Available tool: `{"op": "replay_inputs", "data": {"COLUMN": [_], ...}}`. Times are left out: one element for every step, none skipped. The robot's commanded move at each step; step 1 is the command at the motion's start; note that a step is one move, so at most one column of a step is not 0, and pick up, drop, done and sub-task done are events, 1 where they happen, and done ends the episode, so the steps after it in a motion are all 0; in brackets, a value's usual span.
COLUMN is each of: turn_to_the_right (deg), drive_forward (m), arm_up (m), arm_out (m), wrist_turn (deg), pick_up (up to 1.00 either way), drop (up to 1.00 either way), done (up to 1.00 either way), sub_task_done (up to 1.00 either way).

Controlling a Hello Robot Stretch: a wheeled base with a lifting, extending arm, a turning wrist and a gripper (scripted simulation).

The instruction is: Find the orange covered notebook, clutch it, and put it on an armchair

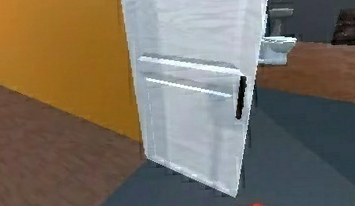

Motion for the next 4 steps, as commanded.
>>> {"op": "replay_inputs", "data": {"turn_to_the_right": [0.0, -45.0, -9.0, 0.0], "drive_forward": [0.05, 0.00, 0.00, 0.50], "arm_up": [0.00, 0.00, 0.00, 0.00], "arm_out": [0.00, 0.00, 0.00, 0.00], "wrist_turn": [0.0, 0.0, 0.0, 0.0], "pick_up": [0.00, 0.00, 0.00, 0.00], "drop": [0.00, 0.00, 0.00, 0.00], "done": [0.00, 0.00, 0.00, 0.00], "sub_task_done": [0.00, 0.00, 0.00, 0.00]}}
